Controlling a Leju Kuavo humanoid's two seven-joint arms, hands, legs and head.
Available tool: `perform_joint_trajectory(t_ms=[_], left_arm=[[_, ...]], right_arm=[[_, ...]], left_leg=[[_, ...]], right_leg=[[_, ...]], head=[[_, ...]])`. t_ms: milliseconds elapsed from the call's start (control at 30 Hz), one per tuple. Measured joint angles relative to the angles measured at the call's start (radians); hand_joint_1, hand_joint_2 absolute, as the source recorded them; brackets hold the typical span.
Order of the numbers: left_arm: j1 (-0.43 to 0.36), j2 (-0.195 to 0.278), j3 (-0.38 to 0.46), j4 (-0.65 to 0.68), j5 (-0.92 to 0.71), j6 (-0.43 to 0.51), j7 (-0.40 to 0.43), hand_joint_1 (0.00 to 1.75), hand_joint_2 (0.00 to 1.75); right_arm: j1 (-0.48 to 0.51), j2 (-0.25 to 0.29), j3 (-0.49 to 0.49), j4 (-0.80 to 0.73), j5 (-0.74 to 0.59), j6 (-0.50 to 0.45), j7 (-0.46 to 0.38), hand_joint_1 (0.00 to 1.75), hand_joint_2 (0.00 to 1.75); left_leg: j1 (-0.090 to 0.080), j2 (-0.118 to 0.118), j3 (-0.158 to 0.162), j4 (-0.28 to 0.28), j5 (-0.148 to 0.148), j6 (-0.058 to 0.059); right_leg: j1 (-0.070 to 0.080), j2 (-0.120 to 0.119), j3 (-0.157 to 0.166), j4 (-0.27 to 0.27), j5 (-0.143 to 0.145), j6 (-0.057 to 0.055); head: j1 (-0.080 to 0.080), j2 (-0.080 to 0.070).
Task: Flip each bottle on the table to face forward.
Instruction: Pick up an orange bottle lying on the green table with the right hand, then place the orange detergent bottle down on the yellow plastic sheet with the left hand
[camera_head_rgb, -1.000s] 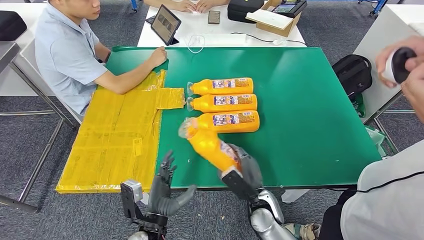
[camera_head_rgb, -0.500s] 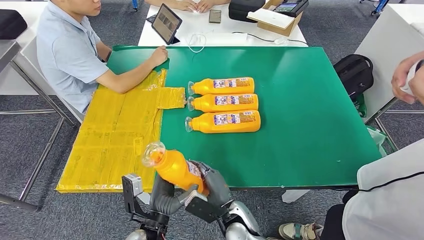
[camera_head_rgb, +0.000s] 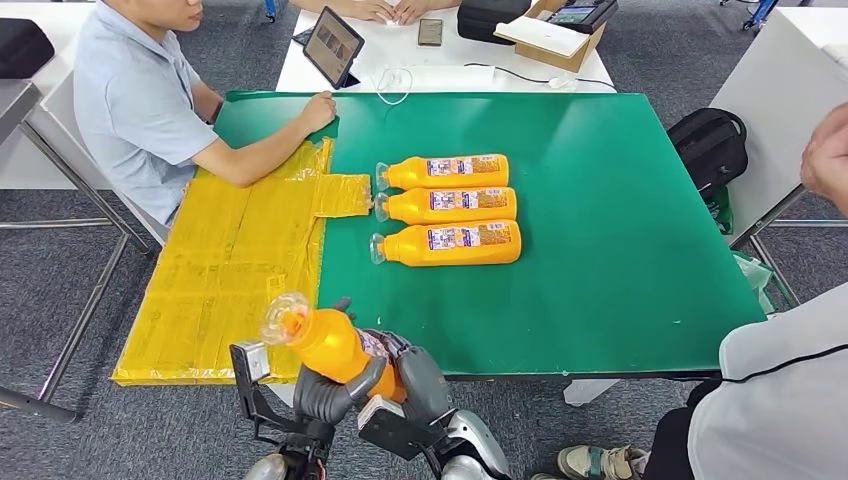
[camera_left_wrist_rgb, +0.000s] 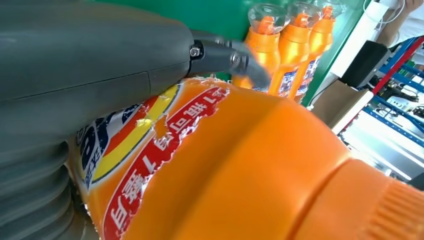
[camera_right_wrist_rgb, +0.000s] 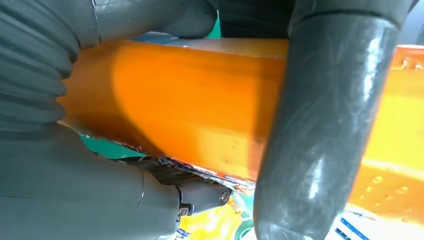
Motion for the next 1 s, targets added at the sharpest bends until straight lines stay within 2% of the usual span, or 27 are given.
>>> perform_joint_trajectory(t_ms=[33, 167, 300, 433, 600, 833, 1000], left_arm=[[-0.002, 0.0, 0.001, 0.0, 0.011, -0.007, 0.003, 1.75, 1.75], [-0.013, 0.0, 0.012, -0.002, 0.062, -0.039, 0.025, 1.75, 1.75], [-0.018, 0.0, 0.023, -0.003, 0.091, -0.061, 0.043, 1.75, 1.75], [-0.023, 0.0, 0.034, -0.004, 0.136, -0.096, 0.072, 1.75, 1.75], [-0.025, -0.009, 0.062, -0.027, 0.206, -0.141, 0.108, 1.75, 1.75], [-0.051, -0.025, 0.189, -0.018, 0.229, -0.059, 0.092, 1.75, 1.75], [-0.078, -0.025, 0.287, 0.008, 0.153, 0.043, 0.03, 1.75, 1.75]], right_arm=[[0.0, 0.0, 0.003, 0.0, -0.002, -0.004, -0.004, 0.0, 1.75], [0.009, -0.001, 0.014, -0.004, -0.019, -0.025, -0.038, 0.0, 1.75], [0.019, -0.001, 0.017, -0.011, -0.029, -0.039, -0.057, 0.0, 0.0], [0.03, -0.001, 0.015, -0.03, -0.05, -0.064, -0.075, 0.0, 0.0], [0.06, -0.009, -0.006, -0.102, -0.044, -0.144, -0.14, 0.0, 0.0], [0.127, -0.047, -0.066, -0.285, 0.03, -0.244, -0.176, 0.0, 0.0], [0.175, -0.083, -0.125, -0.395, 0.055, -0.282, -0.177, 0.0, 0.0]], left_leg=[[0.0, 0.0, 0.0, 0.0, 0.0, 0.0], [0.0, 0.0, 0.0, 0.0, 0.0, 0.0], [0.0, 0.0, 0.0, 0.0, 0.0, 0.0], [0.0, 0.0, 0.0, 0.0, 0.0, 0.0], [0.0, 0.0, -0.001, 0.0, 0.0, 0.0], [0.0, -0.001, -0.001, 0.0, 0.0, 0.0], [0.0, -0.001, -0.001, 0.0, 0.0, 0.0]], right_leg=[[0.0, 0.0, 0.0, 0.0, 0.0, 0.0], [0.0, 0.0, 0.0, 0.0, 0.0, 0.0], [0.0, 0.0, 0.0, 0.0, 0.0, 0.0], [0.0, 0.0, -0.001, 0.0, 0.0, 0.0], [0.0, 0.0, -0.001, 0.0, 0.0, 0.0], [0.0, 0.0, -0.001, 0.0, 0.0, 0.0], [0.0, 0.0, -0.001, 0.0, 0.0, 0.0]], head=[[0.0, 0.0], [0.0, 0.0], [0.0, 0.0], [0.0, 0.0], [0.0, 0.0], [0.0, 0.0], [0.0, 0.0]])
